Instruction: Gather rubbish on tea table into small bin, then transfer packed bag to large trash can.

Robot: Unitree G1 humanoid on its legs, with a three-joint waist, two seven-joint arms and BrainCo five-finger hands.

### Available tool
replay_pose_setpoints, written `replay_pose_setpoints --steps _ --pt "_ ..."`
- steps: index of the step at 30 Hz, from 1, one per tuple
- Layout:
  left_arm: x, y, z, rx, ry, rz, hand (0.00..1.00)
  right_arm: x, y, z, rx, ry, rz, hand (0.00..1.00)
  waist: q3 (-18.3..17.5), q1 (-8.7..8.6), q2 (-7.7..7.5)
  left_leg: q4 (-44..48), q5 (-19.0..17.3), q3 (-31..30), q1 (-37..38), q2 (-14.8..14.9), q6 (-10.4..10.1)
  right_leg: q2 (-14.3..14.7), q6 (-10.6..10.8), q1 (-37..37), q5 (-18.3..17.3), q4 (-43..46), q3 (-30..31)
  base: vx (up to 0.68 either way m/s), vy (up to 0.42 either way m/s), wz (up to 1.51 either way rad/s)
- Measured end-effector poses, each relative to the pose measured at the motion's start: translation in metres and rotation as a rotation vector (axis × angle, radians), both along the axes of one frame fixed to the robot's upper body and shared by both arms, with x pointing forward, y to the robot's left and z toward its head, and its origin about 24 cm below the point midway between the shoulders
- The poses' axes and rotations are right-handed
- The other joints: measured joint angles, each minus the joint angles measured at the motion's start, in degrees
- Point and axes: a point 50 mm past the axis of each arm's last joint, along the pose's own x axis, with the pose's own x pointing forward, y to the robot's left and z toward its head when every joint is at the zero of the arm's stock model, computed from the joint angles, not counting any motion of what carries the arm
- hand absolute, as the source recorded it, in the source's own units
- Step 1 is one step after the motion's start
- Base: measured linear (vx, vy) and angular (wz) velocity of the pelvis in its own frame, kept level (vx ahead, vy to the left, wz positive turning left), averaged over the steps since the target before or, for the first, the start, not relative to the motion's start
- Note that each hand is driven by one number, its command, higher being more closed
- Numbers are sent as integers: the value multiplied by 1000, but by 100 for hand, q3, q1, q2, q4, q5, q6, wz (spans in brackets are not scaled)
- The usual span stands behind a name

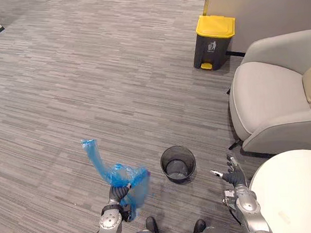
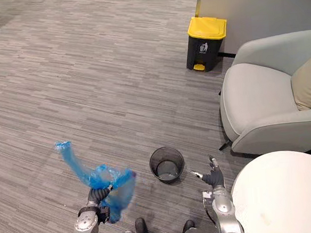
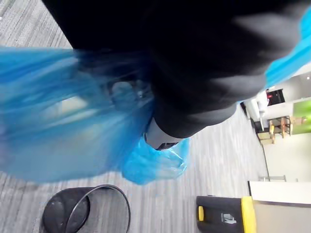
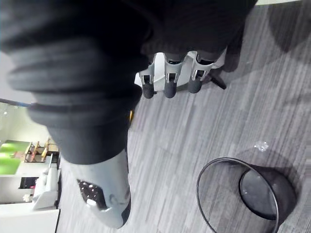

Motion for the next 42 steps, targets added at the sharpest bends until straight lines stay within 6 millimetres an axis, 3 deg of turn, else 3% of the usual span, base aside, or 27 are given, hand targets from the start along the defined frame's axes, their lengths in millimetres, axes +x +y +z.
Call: replay_pose_setpoints --steps 5,11,14,16,17,19,21,22,24,27,28,29,30,32,34,35,37,40,41,42 --pt "-7 7 -6 17 41 6 100 -3 -1 -7 7 41 -5 0 -3 -66 -5 -402 260 -110 132 -9 -7 36 -34 -1 29 2 -83 -72 5 9" --pt "-14 13 -8 12 60 26 100 -7 0 -13 14 77 -5 0 -14 -31 -110 -226 208 -220 -176 -46 4 -74 84 -250 -165 186 -159 -35 24 11" --pt "-17 17 -9 15 68 45 100 -8 -1 -14 14 86 -6 0 87 -50 -277 331 -106 -353 -444 -159 151 -352 279 -416 -597 821 -177 48 51 39" --pt "-24 18 -7 17 67 48 100 -9 2 -16 17 97 5 0 178 7 -465 1100 -676 -489 -629 -339 211 -717 443 -407 -994 1538 -217 103 71 43" --pt "-24 18 -7 17 66 48 100 -10 2 -17 16 98 5 0 177 15 -467 1159 -734 -510 -645 -345 218 -741 432 -405 -982 1624 -209 121 41 34" --pt "-22 16 1 15 27 46 100 -13 3 -18 17 106 8 0 229 56 -483 1562 -1078 -721 -641 -416 329 -863 392 -674 -828 2662 619 171 102 48" --pt "-18 16 11 20 -25 44 100 -16 7 -16 25 96 17 0 313 95 -413 1784 -1291 -981 -532 -372 425 -703 255 -1206 -496 3747 1302 269 111 44" --pt "-17 14 12 17 -32 44 100 -17 9 -16 27 92 22 0 334 74 -366 1838 -1349 -1066 -518 -321 434 -552 356 -1250 -716 3830 1462 297 43 50" --pt "-9 14 17 21 -57 39 100 -15 13 -11 30 64 34 0 336 50 -393 1842 -1494 -1344 -434 -267 434 23 263 -1576 -1189 3552 1787 225 -16 53" --pt "-1 9 20 9 -81 29 100 -20 9 -9 22 59 17 0 323 -79 -413 1829 -1668 -1668 -268 -411 362 314 277 -1896 -1225 3026 1820 284 -79 66" --pt "0 8 21 5 -86 28 100 -22 8 -10 21 63 15 0 302 -112 -445 1855 -1715 -1757 -246 -476 311 318 196 -1874 -1176 2825 1846 360 -141 102" --pt "4 6 23 4 -98 17 100 -27 6 -9 15 66 8 0 224 -181 -604 2055 -1918 -1944 -252 -655 228 247 -197 -1800 -833 2407 1878 382 -150 105" --pt "7 0 22 -21 -101 24 100 -29 -2 -9 -5 74 1 0 276 -231 -285 2345 -2122 -2034 -261 -479 82 302 -279 -1560 -994 2409 1540 403 -141 92" --pt "9 -7 24 -45 -118 21 100 -28 -7 -7 -13 68 -8 0 240 -231 -68 2670 -2073 -1570 -288 -175 -96 422 -352 -1248 -1033 2139 1329 428 -120 51" --pt "10 -10 25 -59 -125 31 100 -27 -6 -6 -10 60 -8 0 254 -211 -60 3733 -1944 -793 -554 267 -450 592 -396 -621 -1015 1661 1311 488 -122 33" --pt "10 -9 25 -59 -127 31 100 -25 -6 -2 -11 39 -12 0 240 -196 -110 4391 -2005 -186 -673 648 -337 672 -430 -153 -1024 1333 1335 433 -69 15" --pt "10 -9 26 -55 -132 30 100 -18 -7 4 -16 4 -11 0 180 -126 -221 4521 -2120 254 -903 874 -134 651 -433 53 -1026 1165 1515 364 -14 -28" --pt "12 -8 25 -48 -127 16 100 -8 -8 5 -16 -4 -12 0 172 -95 -287 3494 -2046 166 -1446 975 -122 512 -404 167 -1041 1079 1643 288 110 -33" --pt "14 -9 23 -52 -116 7 100 -9 -10 0 -11 18 -28 0 184 -96 -285 2921 -1765 121 -1524 913 -30 462 -327 249 -1080 1096 1635 285 221 6" --pt "15 -12 19 -58 -96 -10 100 -17 -17 -8 -7 65 -64 0 157 -99 -229 1933 -510 53 -1440 882 267 426 -67 343 -1239 1229 1601 283 232 0"
